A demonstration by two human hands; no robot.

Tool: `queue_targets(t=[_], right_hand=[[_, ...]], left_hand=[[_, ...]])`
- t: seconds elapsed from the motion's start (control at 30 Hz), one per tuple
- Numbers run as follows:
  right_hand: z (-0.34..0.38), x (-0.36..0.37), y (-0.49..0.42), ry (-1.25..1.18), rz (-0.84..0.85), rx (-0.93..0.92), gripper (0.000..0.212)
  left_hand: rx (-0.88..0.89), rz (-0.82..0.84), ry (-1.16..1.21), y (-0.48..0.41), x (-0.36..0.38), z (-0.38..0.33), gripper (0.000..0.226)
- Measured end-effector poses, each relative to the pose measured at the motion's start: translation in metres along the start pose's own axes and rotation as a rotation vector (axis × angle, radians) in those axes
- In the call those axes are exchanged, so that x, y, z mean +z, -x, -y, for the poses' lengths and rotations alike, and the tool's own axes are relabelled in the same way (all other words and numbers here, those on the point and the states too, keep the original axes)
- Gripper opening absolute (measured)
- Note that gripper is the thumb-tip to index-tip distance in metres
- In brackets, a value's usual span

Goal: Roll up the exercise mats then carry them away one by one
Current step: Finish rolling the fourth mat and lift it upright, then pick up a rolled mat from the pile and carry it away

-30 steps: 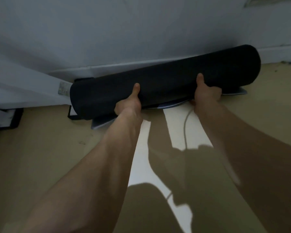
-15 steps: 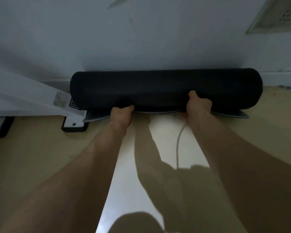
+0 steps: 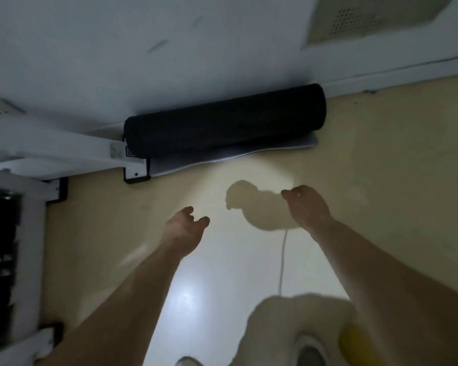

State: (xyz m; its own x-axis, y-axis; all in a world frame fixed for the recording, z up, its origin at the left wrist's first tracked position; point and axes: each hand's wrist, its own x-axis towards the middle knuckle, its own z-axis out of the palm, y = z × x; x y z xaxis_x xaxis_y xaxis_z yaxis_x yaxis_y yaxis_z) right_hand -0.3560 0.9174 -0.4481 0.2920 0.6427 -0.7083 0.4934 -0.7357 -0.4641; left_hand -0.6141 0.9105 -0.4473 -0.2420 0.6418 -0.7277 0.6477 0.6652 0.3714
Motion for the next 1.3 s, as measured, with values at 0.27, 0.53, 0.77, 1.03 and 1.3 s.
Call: queue_targets(t=[0.27, 0.53, 0.77, 1.03, 1.3], right_hand=[[-0.064, -0.120, 0.145, 0.075, -0.090, 0.026, 0.047], [-0.212, -0.189, 0.313, -0.081, -0.265, 0.235, 0.051], [-0.389, -0.189, 0.469, -0.252, -0.356, 0.470, 0.052], [-0.609, -0.122, 0.657, -0.555, -0.433, 0.766, 0.053], [-0.798, -0.090, 0.786, -0.683, -0.473, 0.953, 0.060]], left_hand=[[0.315, 0.134, -0.463, 0.160, 0.017, -0.083, 0.044], [0.602, 0.286, -0.663, 0.316, 0.099, -0.106, 0.038], [0.778, 0.460, -0.936, 0.456, 0.220, -0.066, 0.037], [0.997, 0.640, -1.276, 0.643, 0.383, 0.038, 0.039], [1.080, 0.738, -1.374, 0.772, 0.524, 0.122, 0.047]])
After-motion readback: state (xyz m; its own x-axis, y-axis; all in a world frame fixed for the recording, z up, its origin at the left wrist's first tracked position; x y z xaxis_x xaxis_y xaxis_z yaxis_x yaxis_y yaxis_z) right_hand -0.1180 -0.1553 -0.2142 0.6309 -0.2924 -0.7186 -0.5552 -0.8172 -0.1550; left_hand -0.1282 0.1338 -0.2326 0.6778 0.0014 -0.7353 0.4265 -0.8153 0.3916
